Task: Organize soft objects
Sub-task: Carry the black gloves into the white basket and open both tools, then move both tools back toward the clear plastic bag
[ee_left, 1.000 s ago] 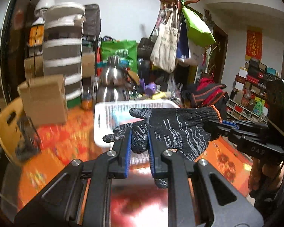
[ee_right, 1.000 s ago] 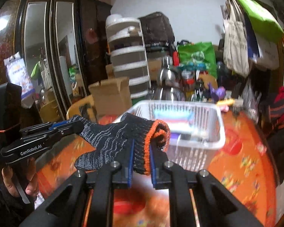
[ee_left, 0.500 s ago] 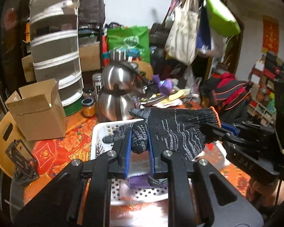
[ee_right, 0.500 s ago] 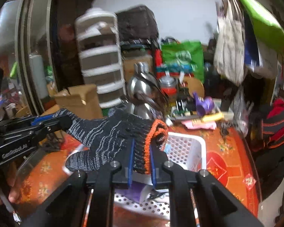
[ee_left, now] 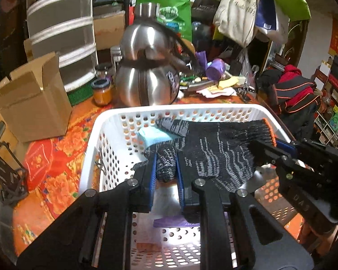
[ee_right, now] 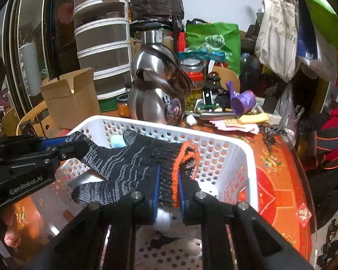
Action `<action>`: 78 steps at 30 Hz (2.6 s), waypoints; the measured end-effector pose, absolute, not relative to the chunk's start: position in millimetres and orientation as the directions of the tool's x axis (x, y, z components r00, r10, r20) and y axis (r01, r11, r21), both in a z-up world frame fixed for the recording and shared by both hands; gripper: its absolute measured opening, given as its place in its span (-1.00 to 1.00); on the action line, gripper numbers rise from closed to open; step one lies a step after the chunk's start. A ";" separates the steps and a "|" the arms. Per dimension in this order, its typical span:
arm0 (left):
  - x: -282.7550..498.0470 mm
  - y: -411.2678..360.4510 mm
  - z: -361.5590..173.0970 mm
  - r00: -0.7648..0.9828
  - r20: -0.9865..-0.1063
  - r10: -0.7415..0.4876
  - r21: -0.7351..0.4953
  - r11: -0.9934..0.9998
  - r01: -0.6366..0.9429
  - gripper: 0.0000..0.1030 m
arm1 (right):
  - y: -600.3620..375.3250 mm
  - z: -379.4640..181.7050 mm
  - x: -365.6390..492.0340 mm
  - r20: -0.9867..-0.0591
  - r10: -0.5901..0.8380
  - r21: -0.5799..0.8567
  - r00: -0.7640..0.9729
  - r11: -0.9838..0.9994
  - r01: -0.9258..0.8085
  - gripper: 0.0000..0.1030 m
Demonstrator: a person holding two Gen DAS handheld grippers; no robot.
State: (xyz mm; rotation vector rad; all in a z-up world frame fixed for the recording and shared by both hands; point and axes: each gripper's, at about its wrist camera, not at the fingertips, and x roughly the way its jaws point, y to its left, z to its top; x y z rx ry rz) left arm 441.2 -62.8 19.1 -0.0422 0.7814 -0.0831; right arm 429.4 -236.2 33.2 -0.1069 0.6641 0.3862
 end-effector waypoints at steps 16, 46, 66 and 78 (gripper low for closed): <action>409.8 -41.8 27.0 0.764 -0.643 -0.062 -0.058 0.998 0.032 0.70 | -272.0 32.6 427.6 -0.623 0.212 0.000 0.753 0.962 -0.272 0.58; 258.2 37.5 -37.1 0.707 -0.705 -0.058 -0.110 0.994 -0.027 0.91 | -297.5 -6.6 272.9 -0.618 0.353 0.147 0.702 0.930 -0.337 0.82; 279.2 26.7 -110.4 0.546 -0.832 -0.096 -0.092 0.995 0.036 0.90 | -251.5 -74.8 272.8 -0.752 0.335 0.103 0.567 0.910 -0.401 0.65; 285.3 11.0 -112.8 0.551 -0.828 -0.106 -0.056 0.993 0.106 0.90 | -242.9 -80.5 280.1 -0.768 0.352 0.115 0.534 0.897 -0.426 0.19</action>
